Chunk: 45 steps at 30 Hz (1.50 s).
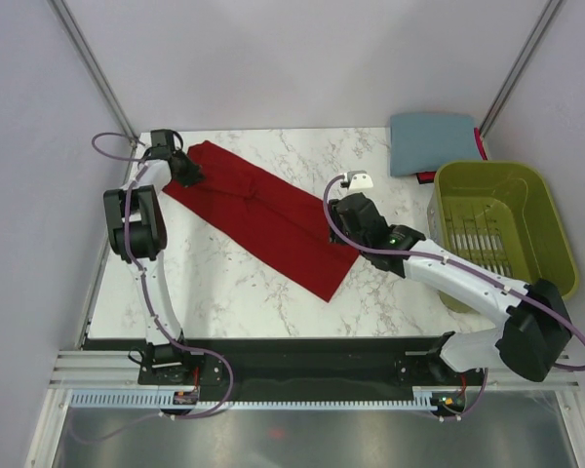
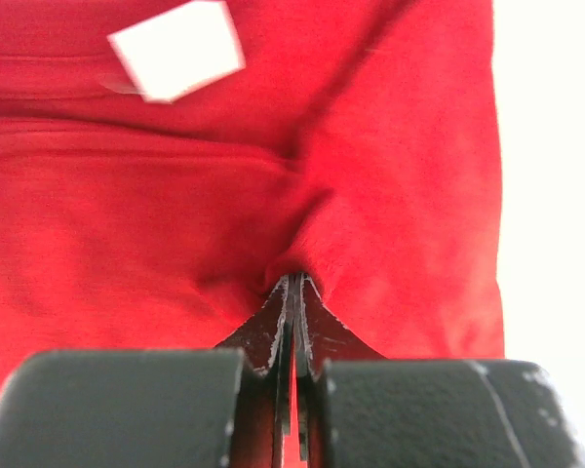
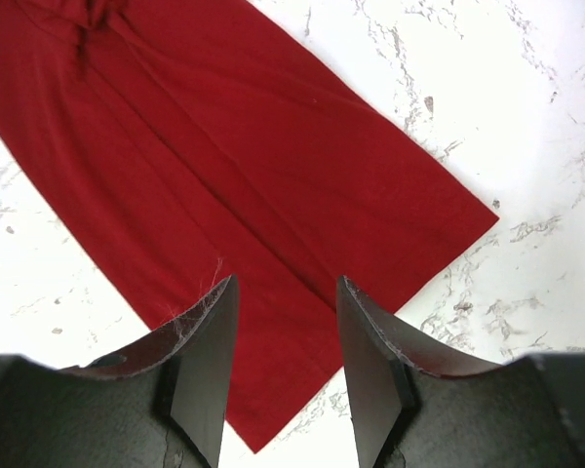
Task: Fold and stack the t-shirts
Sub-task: Fold the tshirt
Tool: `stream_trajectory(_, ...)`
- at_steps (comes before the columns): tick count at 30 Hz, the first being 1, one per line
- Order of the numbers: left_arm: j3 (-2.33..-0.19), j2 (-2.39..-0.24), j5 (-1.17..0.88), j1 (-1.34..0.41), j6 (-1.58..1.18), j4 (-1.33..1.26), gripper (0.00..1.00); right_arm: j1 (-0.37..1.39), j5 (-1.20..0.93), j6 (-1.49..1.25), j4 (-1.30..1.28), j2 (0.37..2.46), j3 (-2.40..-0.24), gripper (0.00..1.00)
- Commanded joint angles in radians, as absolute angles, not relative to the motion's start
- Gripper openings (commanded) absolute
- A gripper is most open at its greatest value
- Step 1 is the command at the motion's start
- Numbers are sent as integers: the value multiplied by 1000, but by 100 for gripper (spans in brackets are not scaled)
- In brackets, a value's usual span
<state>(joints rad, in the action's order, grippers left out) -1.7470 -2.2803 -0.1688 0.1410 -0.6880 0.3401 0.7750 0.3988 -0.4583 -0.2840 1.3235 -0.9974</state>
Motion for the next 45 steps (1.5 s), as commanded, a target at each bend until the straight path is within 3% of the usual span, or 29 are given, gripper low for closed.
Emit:
stream_trajectory(1,-1839,-2255,-201,123,-672,356,2,776,448,-437,-258,1348,-1035,53)
stream_trajectory(7,-1830,-2093,-65,86,-575,402,2,776,424,-434,-307,1329,-1031,53)
stream_trajectory(11,-1735,-1953,-84,37,-566,410,2,776,370,-481,-324,1249,-954,53)
stream_trajectory(20,-1246,-1642,-295,-306,-601,262,2,775,339,-525,-537,1026,-897,53)
stream_trajectory(24,-1088,-1611,-278,-510,-630,206,2,775,305,-531,-636,909,-865,52)
stream_trajectory(32,-904,-1615,-246,-698,-768,23,2,776,285,-558,-684,718,-810,51)
stream_trajectory(45,-802,-1712,-62,-831,-831,-20,2,775,307,-583,-744,666,-828,52)
